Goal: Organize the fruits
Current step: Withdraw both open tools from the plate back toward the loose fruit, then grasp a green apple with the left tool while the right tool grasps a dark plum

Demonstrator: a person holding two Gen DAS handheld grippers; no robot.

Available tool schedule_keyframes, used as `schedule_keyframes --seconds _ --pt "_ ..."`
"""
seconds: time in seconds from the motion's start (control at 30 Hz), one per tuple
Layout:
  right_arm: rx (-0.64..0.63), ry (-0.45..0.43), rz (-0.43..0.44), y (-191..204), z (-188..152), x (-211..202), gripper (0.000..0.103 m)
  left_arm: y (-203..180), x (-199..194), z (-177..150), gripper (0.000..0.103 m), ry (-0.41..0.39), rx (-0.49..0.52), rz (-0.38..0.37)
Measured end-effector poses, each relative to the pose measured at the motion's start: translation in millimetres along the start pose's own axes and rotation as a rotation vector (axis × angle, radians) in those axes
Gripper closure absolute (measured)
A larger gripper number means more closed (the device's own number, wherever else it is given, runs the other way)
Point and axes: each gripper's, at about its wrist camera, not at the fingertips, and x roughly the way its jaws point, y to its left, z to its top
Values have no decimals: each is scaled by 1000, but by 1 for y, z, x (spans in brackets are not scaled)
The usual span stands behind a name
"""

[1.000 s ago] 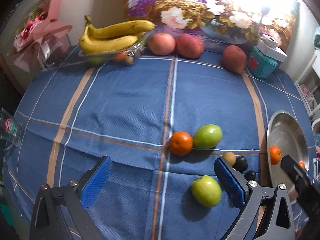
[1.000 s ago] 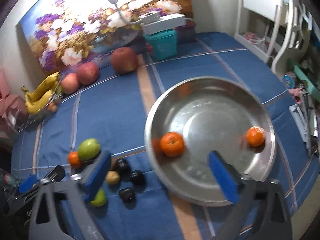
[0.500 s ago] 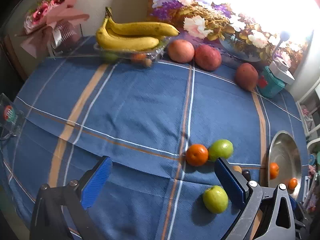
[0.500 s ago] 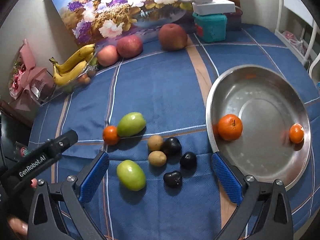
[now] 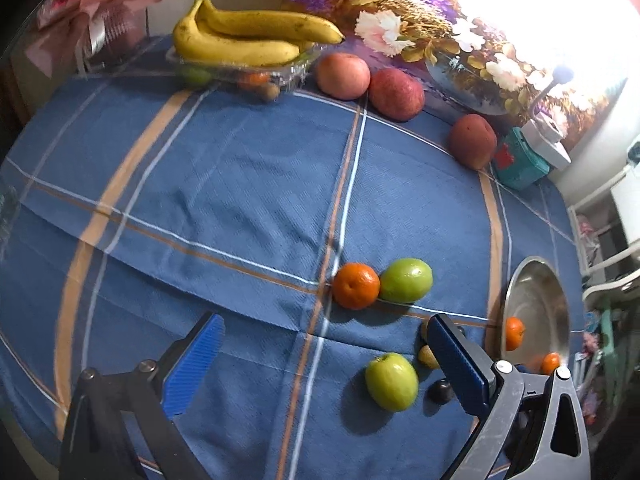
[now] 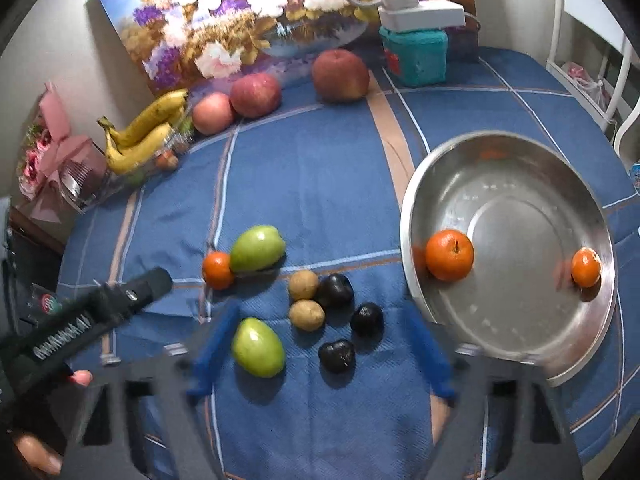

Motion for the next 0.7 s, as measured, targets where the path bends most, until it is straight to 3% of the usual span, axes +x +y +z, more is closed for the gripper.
schedule_keyframes --seconds 0.1,0.2,0.47,0.57,0.7 --pt "13 46 -3 -1 -4 9 39 -3 5 -3 6 26 -1 -31" --pt "4 91 -8 0 -8 17 53 -11 17 -9 13 80 10 -55" --pt "32 189 -31 -9 -19 35 54 -23 49 -26 22 231 -10 -126" --pt "33 210 -30 -10 -22 40 55 -25 58 -29 34 266 -21 -132" --pt "22 222 -47 -9 -23 45 55 -22 64 -33 35 292 -65 -166"
